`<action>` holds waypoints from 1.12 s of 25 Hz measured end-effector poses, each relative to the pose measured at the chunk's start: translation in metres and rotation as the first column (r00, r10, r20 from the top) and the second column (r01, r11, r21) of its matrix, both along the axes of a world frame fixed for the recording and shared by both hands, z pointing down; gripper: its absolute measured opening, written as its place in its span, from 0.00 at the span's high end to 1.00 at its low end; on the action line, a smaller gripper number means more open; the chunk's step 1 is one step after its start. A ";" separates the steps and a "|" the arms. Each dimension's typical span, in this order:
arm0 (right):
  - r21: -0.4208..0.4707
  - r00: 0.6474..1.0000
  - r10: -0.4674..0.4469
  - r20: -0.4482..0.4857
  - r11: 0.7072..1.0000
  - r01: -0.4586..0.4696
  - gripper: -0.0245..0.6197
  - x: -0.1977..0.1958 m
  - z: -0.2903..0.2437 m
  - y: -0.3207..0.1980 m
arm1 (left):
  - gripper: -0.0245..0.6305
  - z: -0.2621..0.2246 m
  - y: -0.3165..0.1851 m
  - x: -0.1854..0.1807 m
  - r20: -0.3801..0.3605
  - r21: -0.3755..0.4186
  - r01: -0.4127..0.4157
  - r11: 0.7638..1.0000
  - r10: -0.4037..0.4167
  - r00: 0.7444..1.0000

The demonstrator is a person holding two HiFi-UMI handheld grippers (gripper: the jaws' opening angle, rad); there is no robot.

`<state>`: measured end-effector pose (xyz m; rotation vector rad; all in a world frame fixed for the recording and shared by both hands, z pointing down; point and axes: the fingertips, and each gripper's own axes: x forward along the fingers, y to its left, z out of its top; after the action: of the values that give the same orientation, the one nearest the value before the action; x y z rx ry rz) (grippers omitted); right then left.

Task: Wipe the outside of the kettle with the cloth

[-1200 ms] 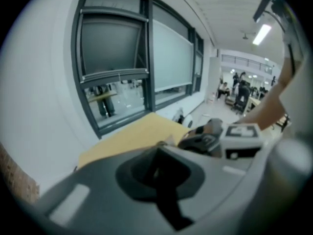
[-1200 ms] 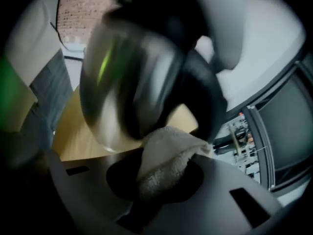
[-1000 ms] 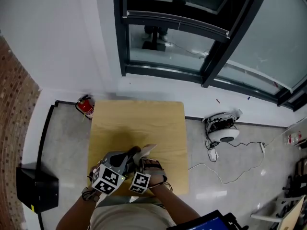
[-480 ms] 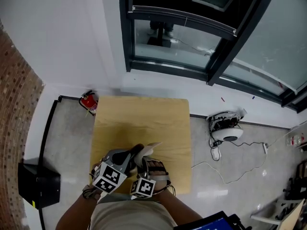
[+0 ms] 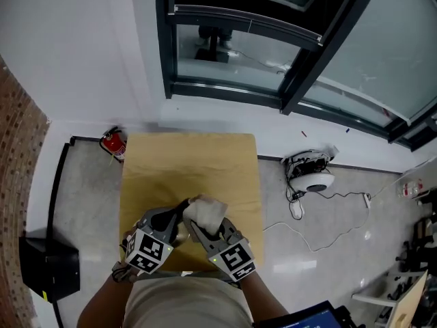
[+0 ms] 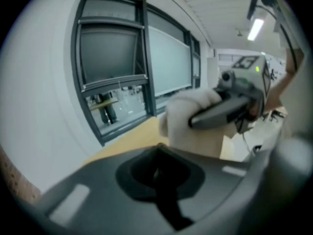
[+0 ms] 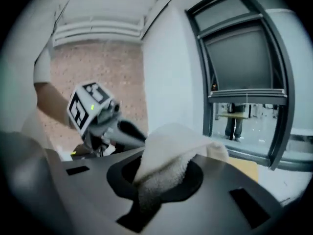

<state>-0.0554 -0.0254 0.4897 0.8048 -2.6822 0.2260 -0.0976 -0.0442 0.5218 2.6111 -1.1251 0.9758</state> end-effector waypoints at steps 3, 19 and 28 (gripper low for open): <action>0.012 0.998 0.055 0.029 0.998 -0.055 0.88 -0.022 -0.005 -0.011 | 0.96 0.003 0.000 -0.009 0.038 0.038 -0.017 0.999 0.015 0.999; -0.006 0.969 0.178 -0.171 0.983 -0.182 0.89 0.011 0.025 -0.044 | 0.96 -0.027 0.032 -0.053 -0.388 -0.189 0.337 0.922 -0.385 0.837; -0.286 0.900 -0.323 -0.291 0.928 0.241 0.89 -0.056 0.063 -0.044 | 0.97 0.003 0.056 -0.050 -0.549 -0.410 0.393 0.823 -0.567 0.614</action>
<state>-0.1115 -0.0698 0.5526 0.3322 -2.3509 0.3084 -0.1476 0.0118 0.5247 1.9710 -1.2785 0.0417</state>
